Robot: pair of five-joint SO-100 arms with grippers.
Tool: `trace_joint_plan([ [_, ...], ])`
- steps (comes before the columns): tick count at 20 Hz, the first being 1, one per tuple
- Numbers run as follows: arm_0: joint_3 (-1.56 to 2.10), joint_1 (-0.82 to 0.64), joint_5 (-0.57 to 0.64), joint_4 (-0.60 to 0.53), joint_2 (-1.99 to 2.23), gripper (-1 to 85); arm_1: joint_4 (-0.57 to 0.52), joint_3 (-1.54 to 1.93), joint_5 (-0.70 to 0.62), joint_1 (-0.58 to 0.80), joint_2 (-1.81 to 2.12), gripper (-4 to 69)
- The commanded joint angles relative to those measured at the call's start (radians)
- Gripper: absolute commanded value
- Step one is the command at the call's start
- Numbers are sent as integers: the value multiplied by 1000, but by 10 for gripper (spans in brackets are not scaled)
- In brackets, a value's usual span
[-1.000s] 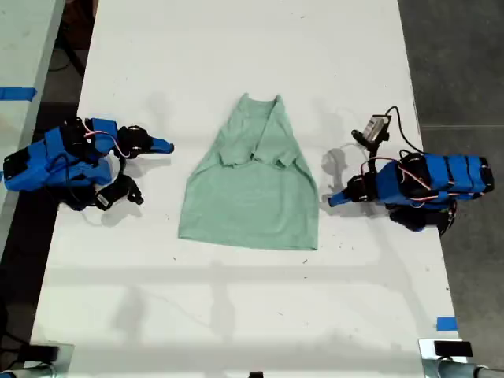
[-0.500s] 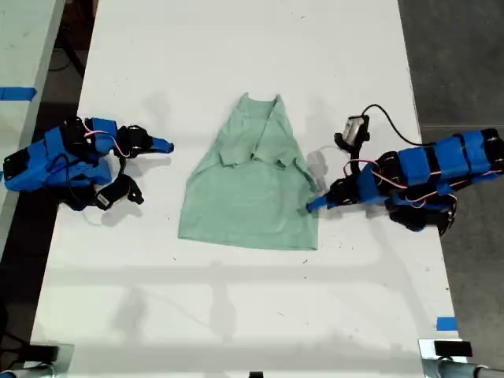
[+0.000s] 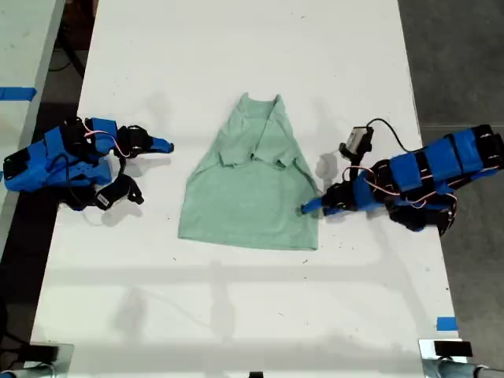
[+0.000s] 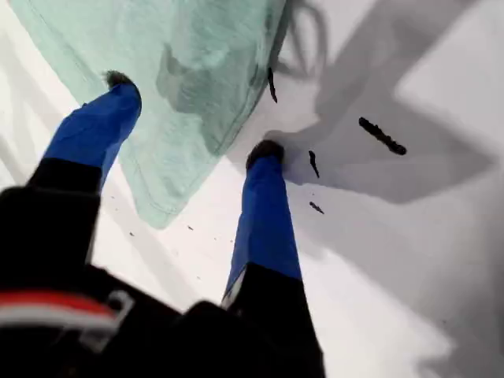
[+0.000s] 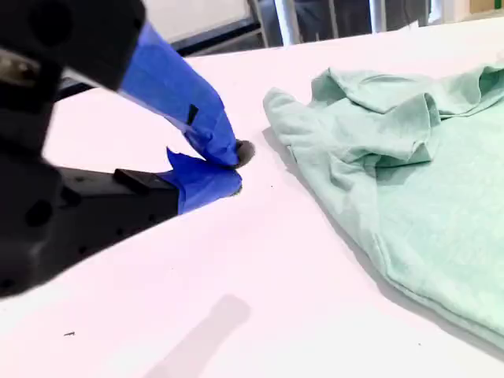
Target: Fold t shirt
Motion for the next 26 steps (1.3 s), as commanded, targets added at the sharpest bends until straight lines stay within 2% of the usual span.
trace_joint_plan([
  [1, 11, -2, 3, 2, 5, -1, -95, -78, 11, -11, -181, 275],
  [3, 11, -2, 3, 2, 5, -1, -89, -193, 2, -9, -339, 248],
  [5, 11, -2, 3, 2, 5, -1, -63, -247, 15, -5, -396, 30],
  [6, 11, 0, 3, 2, 5, -1, -38, -249, 25, -2, -382, 7],
  [10, 11, 0, 3, 2, 5, -1, 137, -250, 14, 26, -222, 7],
  [17, 11, -3, 3, 2, 5, -1, 365, -460, -156, 89, -92, 6],
  [21, 11, -5, 3, 2, 5, -1, 466, -804, -239, 80, -339, 6],
  [26, 11, -2, 3, 2, 5, -1, 678, -1453, -325, 44, -884, 6],
])
